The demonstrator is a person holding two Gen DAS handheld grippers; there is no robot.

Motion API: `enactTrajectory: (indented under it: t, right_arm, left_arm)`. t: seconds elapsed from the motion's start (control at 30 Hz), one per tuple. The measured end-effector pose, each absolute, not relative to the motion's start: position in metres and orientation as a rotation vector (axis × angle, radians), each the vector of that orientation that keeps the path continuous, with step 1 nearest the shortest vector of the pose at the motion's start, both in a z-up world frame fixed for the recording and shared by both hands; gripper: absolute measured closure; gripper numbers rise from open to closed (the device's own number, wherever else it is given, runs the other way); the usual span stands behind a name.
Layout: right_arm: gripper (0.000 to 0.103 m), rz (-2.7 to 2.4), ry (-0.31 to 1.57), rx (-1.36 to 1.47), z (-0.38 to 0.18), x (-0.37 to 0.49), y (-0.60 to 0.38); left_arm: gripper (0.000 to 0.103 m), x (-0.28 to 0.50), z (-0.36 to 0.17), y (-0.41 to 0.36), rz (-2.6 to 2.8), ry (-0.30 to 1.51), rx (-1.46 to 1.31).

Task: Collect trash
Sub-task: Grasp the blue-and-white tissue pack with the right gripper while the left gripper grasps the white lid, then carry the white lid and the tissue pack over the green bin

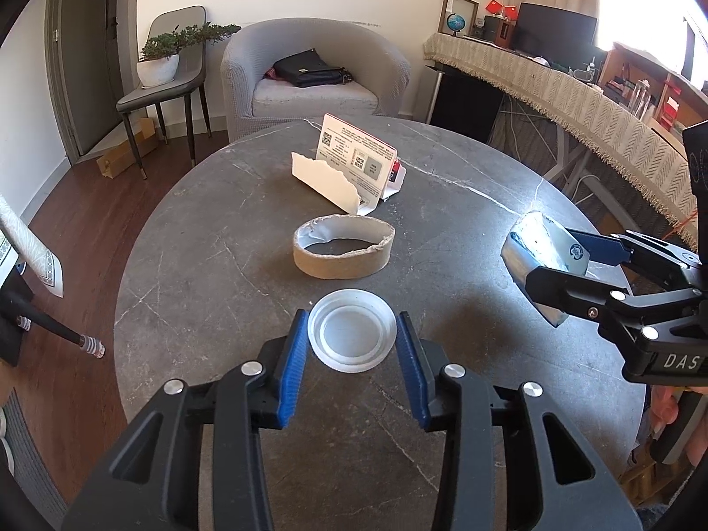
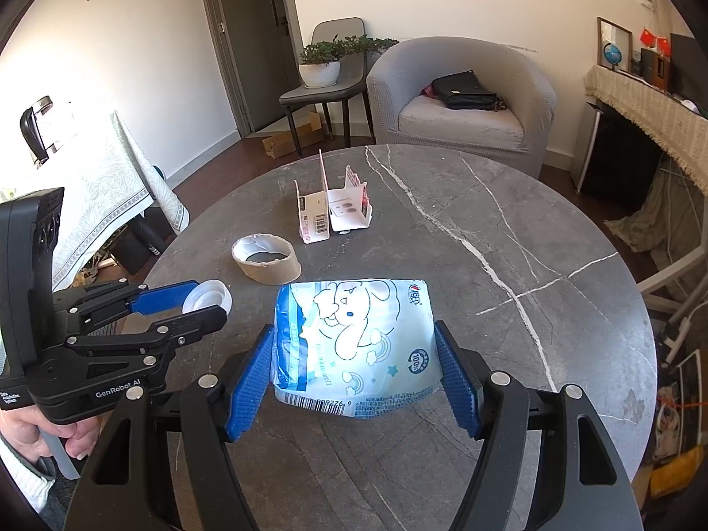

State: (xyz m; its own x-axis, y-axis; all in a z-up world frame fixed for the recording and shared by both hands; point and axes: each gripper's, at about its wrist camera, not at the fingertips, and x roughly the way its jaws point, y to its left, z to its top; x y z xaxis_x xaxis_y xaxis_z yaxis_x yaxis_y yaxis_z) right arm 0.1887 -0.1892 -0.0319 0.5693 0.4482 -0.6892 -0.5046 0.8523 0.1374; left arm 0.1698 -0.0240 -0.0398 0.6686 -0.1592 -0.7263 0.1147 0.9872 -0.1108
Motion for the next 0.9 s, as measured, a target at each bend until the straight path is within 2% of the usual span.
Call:
enactTrajectory:
  t: [0.57, 0.9]
  right_arm:
    - [0.033, 0.670, 0.772, -0.124, -0.028, 0.162, -0.111]
    - [0.033, 0.749, 0.753, -0.124, -0.020, 0.152, -0.073]
  left_arm:
    - [0.061, 0.113, -0.019, 0.056, -0.090, 0.799, -0.145]
    - [0.061, 0.095, -0.030, 0.093, -0.053, 0.838, -0.198]
